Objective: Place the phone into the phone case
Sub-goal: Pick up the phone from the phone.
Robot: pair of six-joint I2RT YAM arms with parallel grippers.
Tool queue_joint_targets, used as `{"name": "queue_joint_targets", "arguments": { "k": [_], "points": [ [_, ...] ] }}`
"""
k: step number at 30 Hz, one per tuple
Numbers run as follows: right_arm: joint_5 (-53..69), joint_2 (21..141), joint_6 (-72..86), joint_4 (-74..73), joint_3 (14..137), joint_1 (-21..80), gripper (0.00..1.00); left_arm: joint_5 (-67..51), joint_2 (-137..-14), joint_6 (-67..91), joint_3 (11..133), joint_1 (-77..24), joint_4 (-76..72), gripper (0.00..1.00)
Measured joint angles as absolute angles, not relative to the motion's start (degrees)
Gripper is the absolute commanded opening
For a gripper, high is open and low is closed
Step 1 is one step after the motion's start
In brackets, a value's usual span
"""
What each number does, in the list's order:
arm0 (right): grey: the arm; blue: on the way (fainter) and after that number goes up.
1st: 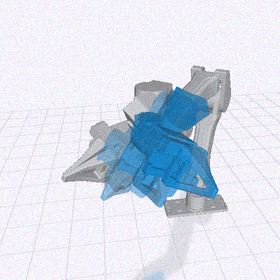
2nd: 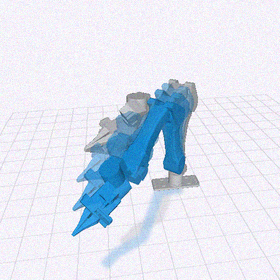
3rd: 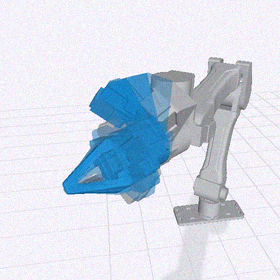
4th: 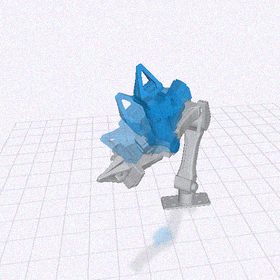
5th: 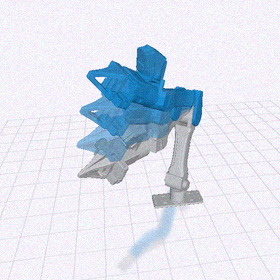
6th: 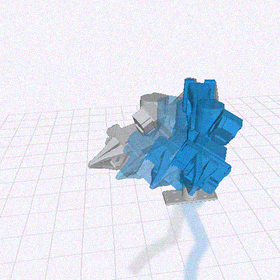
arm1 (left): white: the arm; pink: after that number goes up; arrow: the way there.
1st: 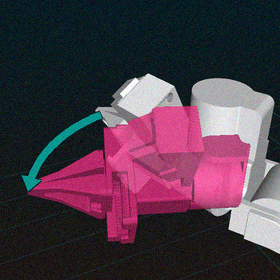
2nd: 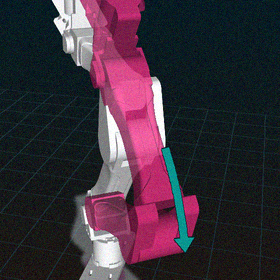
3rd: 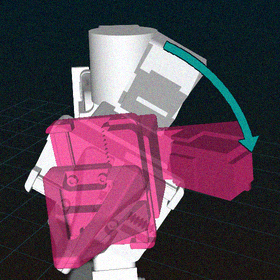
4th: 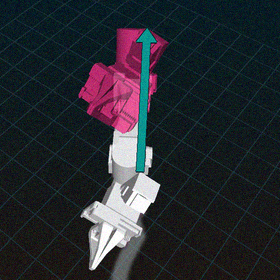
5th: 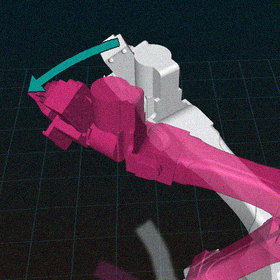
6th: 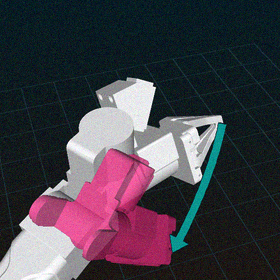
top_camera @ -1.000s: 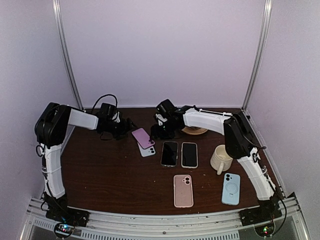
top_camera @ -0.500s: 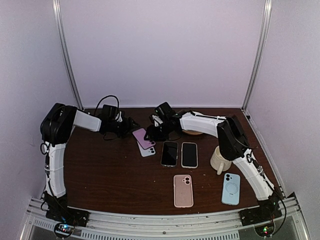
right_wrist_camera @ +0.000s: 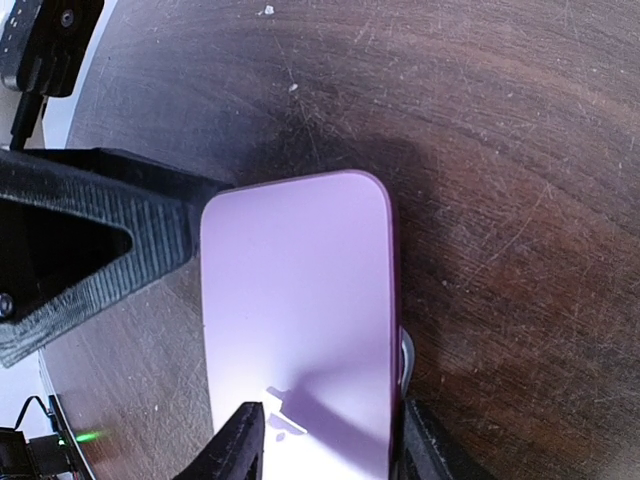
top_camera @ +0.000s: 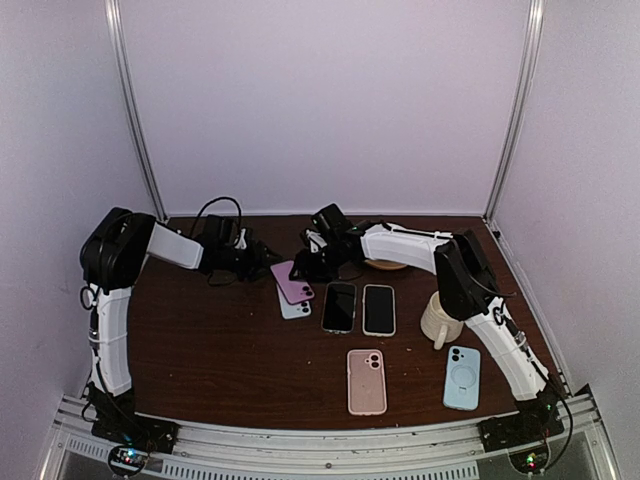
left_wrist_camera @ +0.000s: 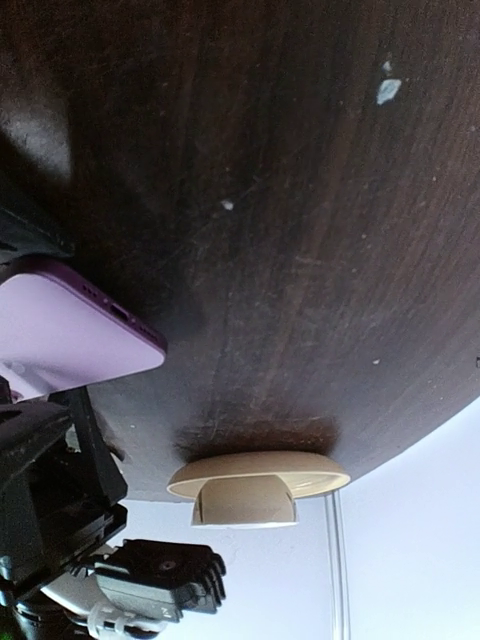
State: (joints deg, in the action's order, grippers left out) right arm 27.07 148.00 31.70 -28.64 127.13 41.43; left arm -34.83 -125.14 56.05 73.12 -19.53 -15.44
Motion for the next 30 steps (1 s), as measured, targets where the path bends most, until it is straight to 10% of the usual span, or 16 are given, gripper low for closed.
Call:
{"name": "queue_joint_targets", "arguments": {
  "k": [18, 30],
  "points": [
    [28.9, 144.7, 32.8, -24.7, 120.6, 41.3, 0.48, -36.8, -123.2, 58.2, 69.6, -20.8, -18.1, 0.00],
    [27.5, 136.1, 28.4, -28.5, 113.6, 40.6, 0.57, -38.1, -119.1, 48.9, 71.6, -22.0, -11.0, 0.00]
  ]
}}
